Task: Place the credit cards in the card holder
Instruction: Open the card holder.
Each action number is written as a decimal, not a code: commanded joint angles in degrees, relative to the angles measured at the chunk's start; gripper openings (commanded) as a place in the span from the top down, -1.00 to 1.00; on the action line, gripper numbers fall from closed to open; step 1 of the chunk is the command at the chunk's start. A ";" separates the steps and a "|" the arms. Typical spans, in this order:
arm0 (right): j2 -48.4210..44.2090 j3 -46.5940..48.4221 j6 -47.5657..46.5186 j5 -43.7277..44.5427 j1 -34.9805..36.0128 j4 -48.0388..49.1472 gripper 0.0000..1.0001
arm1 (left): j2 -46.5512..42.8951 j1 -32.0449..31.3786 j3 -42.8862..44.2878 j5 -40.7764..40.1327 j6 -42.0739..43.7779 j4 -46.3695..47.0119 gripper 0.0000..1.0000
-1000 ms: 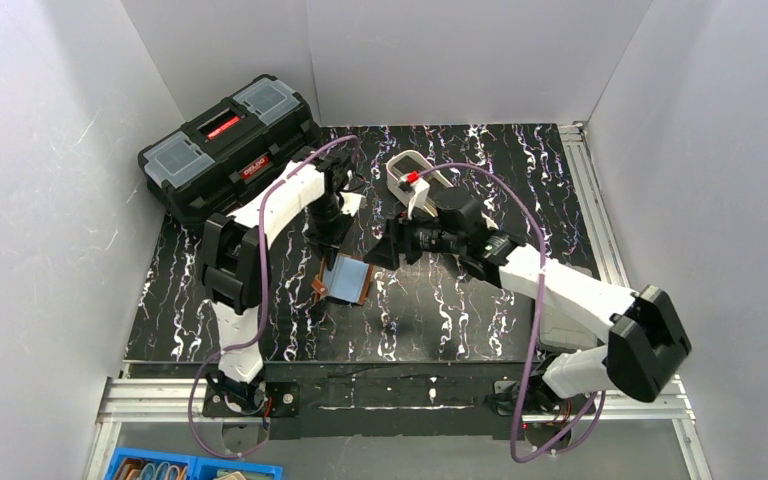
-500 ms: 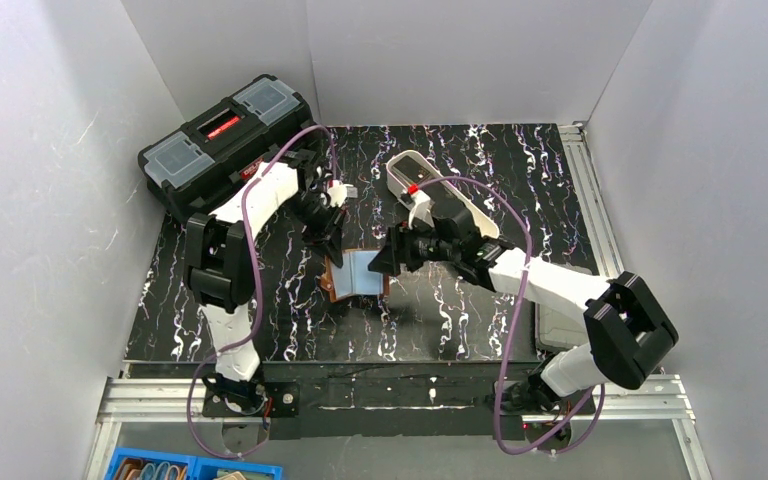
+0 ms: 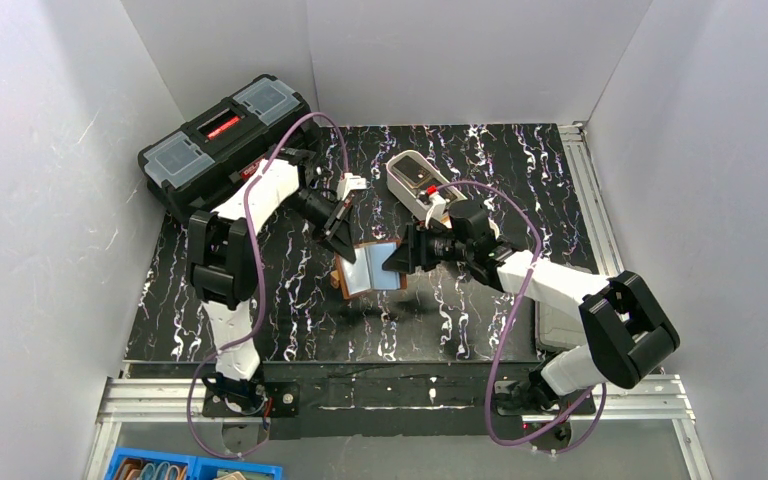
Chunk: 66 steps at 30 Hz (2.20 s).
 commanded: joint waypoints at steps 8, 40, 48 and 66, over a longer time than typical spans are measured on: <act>0.36 -0.73 5.75 -9.80 -1.27 11.21 0.20 | -1.00 0.57 6.02 10.06 12.32 -11.87 1.00; -0.48 -3.56 24.68 -34.43 -5.30 42.36 0.97 | -7.44 -0.11 7.62 5.04 20.88 -14.00 0.14; 0.71 -3.12 26.37 -34.87 -5.35 44.71 0.97 | -8.83 -0.40 5.20 4.26 20.71 -13.30 0.08; 1.23 -3.07 27.96 -35.00 -5.80 45.70 0.97 | -11.86 -2.86 4.37 -0.55 10.14 0.08 0.11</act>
